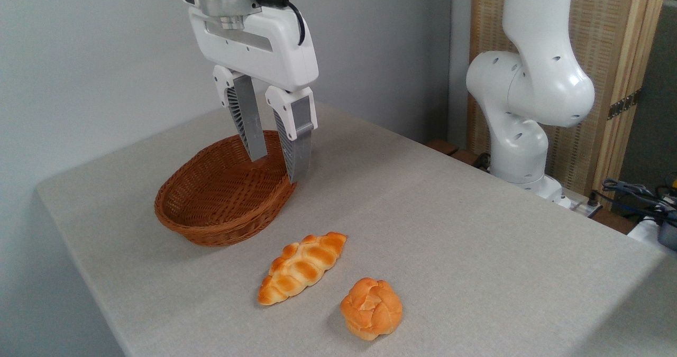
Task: Put bread into the basket
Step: 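Move the open gripper from above the basket toward the braided loaf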
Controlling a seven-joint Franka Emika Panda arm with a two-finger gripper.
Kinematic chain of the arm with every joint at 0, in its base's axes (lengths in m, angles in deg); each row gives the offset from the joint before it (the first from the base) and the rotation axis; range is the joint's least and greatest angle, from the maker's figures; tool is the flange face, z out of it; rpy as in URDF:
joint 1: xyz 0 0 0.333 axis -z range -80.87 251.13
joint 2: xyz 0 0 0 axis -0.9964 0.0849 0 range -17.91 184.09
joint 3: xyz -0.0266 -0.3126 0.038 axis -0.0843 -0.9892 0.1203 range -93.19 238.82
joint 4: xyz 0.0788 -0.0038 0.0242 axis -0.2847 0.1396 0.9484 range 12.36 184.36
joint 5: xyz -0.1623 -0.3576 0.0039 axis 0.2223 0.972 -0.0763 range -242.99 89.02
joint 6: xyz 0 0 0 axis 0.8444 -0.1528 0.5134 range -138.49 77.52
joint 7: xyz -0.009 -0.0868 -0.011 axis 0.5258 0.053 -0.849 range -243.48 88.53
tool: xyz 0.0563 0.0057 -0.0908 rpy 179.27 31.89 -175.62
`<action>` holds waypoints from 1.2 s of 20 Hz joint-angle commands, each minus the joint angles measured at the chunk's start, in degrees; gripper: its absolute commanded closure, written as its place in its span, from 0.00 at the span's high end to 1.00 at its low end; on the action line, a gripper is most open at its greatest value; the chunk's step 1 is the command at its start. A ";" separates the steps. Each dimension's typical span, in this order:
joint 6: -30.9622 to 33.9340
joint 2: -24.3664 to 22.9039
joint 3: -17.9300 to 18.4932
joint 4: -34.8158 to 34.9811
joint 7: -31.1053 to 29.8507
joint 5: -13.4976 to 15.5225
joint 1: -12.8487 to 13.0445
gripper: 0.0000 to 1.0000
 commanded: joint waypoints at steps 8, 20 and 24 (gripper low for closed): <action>1.93 0.11 1.51 -0.84 0.15 0.81 0.15 1.00; 0.35 -1.91 0.98 6.36 0.06 0.64 0.68 1.00; -6.58 -3.49 0.89 13.55 0.15 0.81 1.03 1.00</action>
